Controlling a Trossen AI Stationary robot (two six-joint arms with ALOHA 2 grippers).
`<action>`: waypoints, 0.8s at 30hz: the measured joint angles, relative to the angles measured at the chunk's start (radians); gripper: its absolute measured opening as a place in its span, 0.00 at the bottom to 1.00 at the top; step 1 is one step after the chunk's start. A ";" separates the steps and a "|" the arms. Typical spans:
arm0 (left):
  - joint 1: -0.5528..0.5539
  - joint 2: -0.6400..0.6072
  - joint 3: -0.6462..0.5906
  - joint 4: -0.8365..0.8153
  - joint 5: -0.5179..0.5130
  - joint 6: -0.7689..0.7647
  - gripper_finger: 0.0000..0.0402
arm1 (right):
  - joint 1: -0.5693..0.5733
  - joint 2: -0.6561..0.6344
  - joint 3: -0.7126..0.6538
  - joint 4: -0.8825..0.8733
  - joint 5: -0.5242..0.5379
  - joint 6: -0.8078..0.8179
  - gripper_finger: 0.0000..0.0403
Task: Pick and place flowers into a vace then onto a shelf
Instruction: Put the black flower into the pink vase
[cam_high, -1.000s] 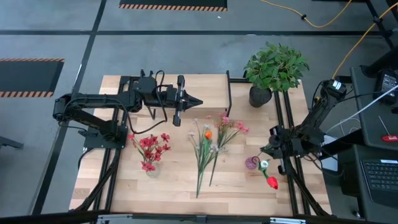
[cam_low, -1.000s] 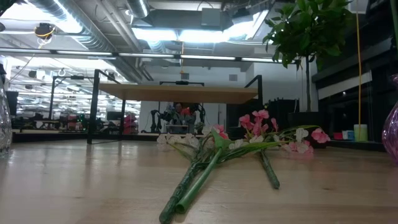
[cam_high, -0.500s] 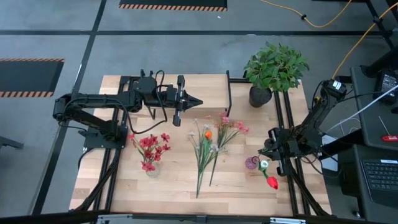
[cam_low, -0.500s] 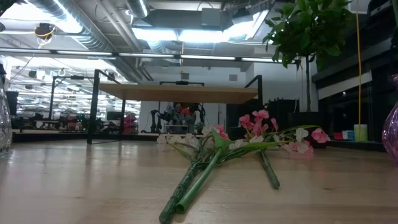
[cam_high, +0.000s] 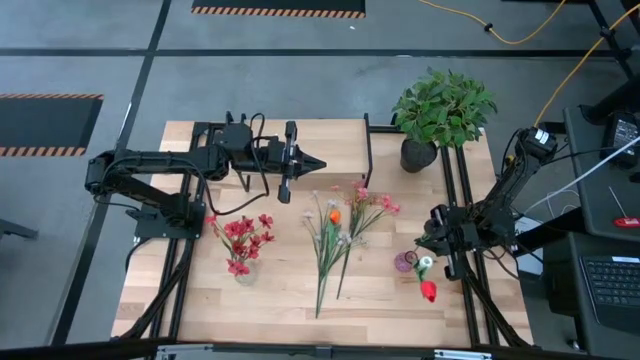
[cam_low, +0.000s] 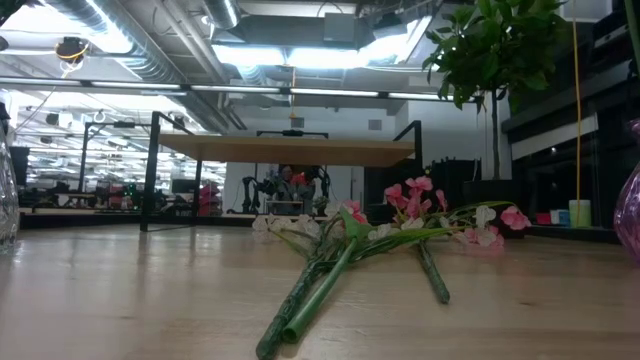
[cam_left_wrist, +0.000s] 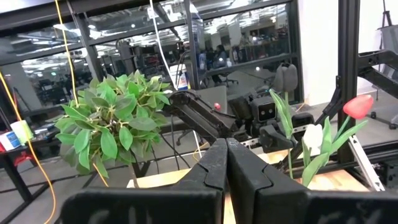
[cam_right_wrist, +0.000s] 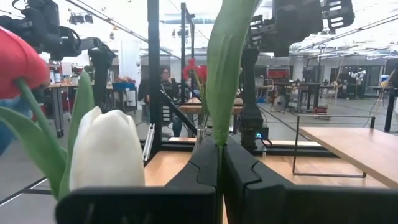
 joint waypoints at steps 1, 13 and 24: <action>0.000 0.000 0.000 0.000 0.000 0.000 0.01 | 0.000 0.000 0.000 0.000 -0.001 0.000 0.00; 0.000 0.000 0.000 0.000 0.000 0.000 0.01 | 0.000 -0.001 0.000 0.000 -0.001 -0.018 0.11; 0.000 0.000 0.000 0.000 0.000 -0.002 0.01 | 0.002 -0.001 0.000 -0.043 -0.001 -0.018 0.25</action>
